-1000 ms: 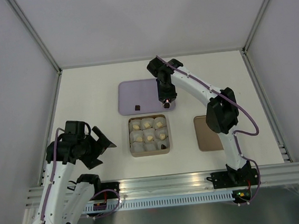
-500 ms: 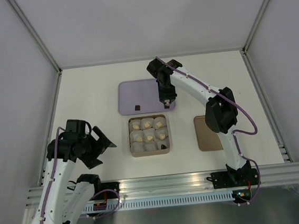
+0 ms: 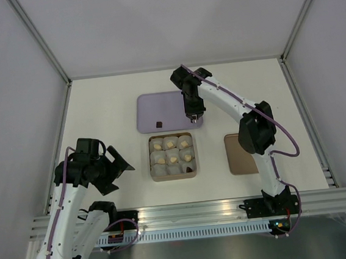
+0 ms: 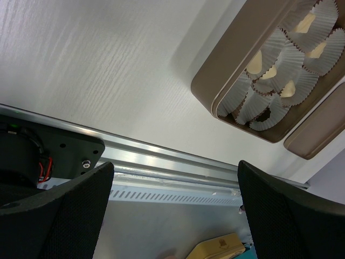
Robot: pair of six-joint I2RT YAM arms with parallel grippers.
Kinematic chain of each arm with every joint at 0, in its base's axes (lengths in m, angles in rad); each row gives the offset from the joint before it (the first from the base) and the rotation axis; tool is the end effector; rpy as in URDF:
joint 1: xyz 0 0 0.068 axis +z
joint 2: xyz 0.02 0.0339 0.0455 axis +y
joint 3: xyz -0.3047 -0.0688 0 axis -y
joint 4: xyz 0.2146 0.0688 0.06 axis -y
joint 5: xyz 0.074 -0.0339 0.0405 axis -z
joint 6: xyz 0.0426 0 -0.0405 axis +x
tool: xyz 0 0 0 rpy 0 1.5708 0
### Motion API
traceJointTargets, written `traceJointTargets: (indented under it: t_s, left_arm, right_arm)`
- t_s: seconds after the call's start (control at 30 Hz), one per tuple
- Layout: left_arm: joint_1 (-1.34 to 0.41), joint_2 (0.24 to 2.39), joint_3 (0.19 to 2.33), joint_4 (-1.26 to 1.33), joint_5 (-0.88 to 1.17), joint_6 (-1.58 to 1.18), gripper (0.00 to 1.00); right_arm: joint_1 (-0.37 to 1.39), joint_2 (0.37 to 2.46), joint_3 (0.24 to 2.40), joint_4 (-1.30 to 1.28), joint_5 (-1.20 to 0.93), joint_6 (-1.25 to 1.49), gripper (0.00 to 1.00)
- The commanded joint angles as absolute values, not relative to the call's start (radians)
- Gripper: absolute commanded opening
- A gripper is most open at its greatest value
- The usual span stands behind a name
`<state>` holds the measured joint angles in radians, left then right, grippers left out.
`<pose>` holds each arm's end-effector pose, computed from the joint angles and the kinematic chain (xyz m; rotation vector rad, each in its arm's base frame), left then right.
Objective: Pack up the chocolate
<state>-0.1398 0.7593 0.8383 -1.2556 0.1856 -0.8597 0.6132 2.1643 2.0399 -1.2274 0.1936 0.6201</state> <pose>0.0511 -0.0151 0.2930 -0.9512 2.6774 -0.5039 0.3612 0.2442 0.2860 0.0403 2.8514 -0.0446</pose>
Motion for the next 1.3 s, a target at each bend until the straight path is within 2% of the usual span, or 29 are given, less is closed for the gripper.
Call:
traceJointTargets:
  t_s: [0.0, 0.23, 0.6, 0.87, 1.03, 1.27]
  left_arm:
    - [-0.144, 0.759, 0.861, -1.279, 0.216, -0.908, 0.99]
    - [-0.144, 0.756, 0.865, -1.281, 0.219, -0.904, 1.0]
    - [-0.144, 0.753, 0.853, -1.282, 0.23, -0.894, 1.0]
    - [-0.144, 0.749, 0.836, -1.278, 0.233, -0.888, 1.0]
    - [-0.144, 0.746, 0.822, -1.273, 0.235, -0.884, 1.0]
    - [-0.144, 0.733, 0.819, -1.275, 0.236, -0.884, 1.0]
  right_arm:
    - [0.615, 2.103, 2.126, -1.25, 0.204, 0.594, 0.1]
    - [0.617, 2.049, 2.12, -1.253, 0.16, 0.588, 0.09]
    - [0.673, 1.852, 2.034, -1.302, 0.113, 0.551, 0.08]
    - [0.962, 1.694, 1.793, -1.298, 0.084, 0.696, 0.08]
    - [1.119, 1.704, 1.727, -1.269, 0.084, 0.727, 0.08]
    - [1.161, 1.77, 1.735, -1.229, 0.12, 0.727, 0.08]
